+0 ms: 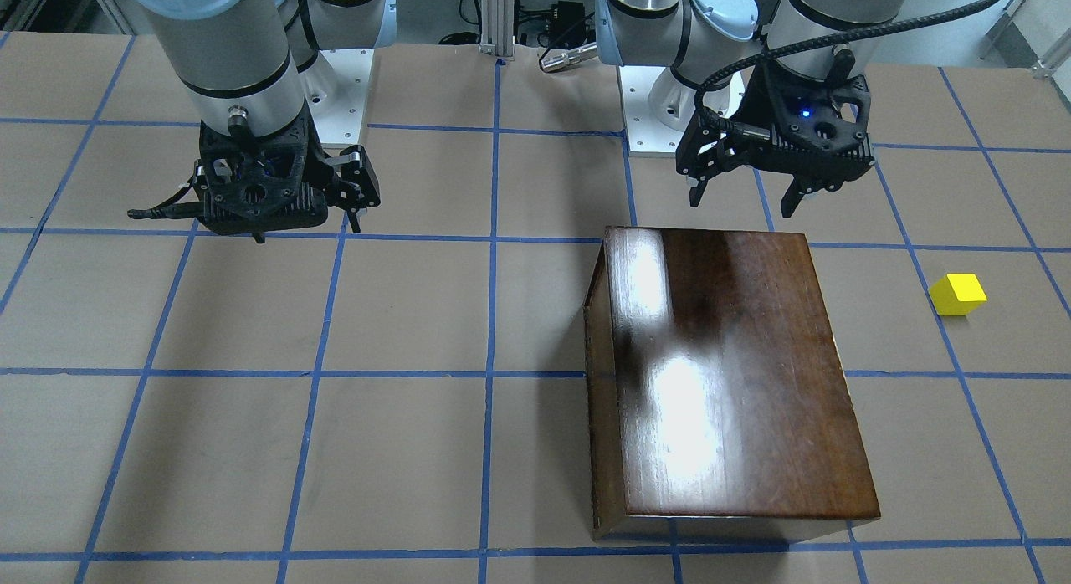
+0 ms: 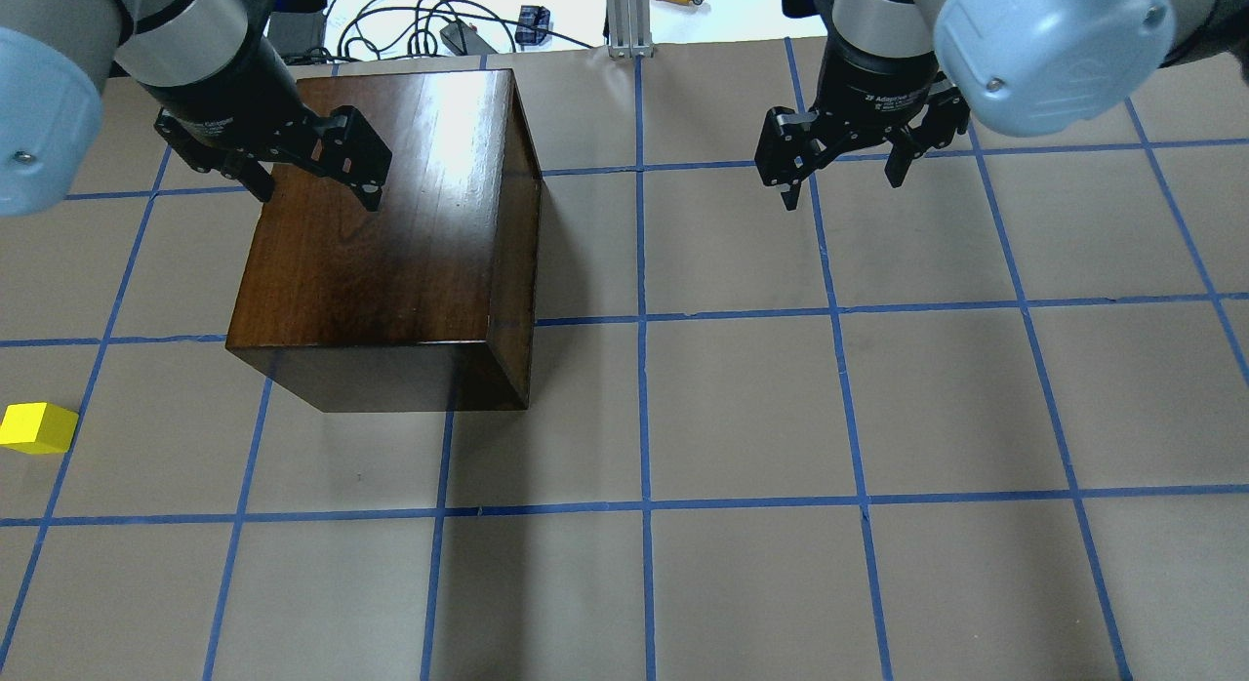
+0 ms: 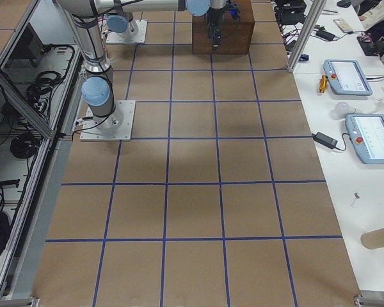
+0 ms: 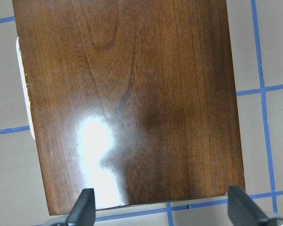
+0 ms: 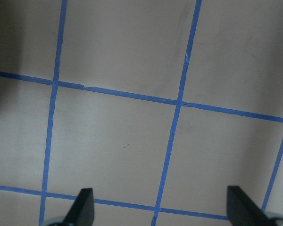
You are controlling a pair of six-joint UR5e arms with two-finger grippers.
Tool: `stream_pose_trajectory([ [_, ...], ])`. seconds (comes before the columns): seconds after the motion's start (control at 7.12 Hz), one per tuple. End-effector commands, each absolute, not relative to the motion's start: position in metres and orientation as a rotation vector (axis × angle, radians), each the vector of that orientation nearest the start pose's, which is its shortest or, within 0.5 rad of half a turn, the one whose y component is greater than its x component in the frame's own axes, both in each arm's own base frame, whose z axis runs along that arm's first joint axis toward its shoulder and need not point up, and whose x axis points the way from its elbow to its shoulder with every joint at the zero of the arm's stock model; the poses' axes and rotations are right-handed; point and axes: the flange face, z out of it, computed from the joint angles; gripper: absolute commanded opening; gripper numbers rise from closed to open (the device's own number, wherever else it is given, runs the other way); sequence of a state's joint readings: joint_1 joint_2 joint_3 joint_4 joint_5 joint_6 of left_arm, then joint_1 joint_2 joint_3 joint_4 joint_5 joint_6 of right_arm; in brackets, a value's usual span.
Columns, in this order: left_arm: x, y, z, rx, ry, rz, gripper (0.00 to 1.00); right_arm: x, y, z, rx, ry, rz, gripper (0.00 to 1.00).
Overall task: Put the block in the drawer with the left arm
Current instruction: 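Move the left gripper off the cabinet top toward the drawer handle side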
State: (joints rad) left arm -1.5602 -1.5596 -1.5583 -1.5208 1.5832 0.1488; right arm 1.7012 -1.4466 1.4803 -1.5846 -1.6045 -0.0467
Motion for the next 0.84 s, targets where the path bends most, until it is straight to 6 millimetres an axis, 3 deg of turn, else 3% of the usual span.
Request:
stream_pose_trajectory([
  [0.0,-0.117,-0.502,0.502,0.188,3.113,-0.103,1.00,0.199,-0.521,0.469,-0.280,3.164,0.029,1.00],
  [0.28,-0.045,-0.511,0.501,0.051,3.132,-0.059,1.00,0.199,-0.521,0.469,-0.283,3.163,0.029,1.00],
  [0.7,0.022,-0.508,0.506,-0.048,3.122,-0.049,1.00,0.199,-0.521,0.469,-0.280,3.164,0.029,1.00],
])
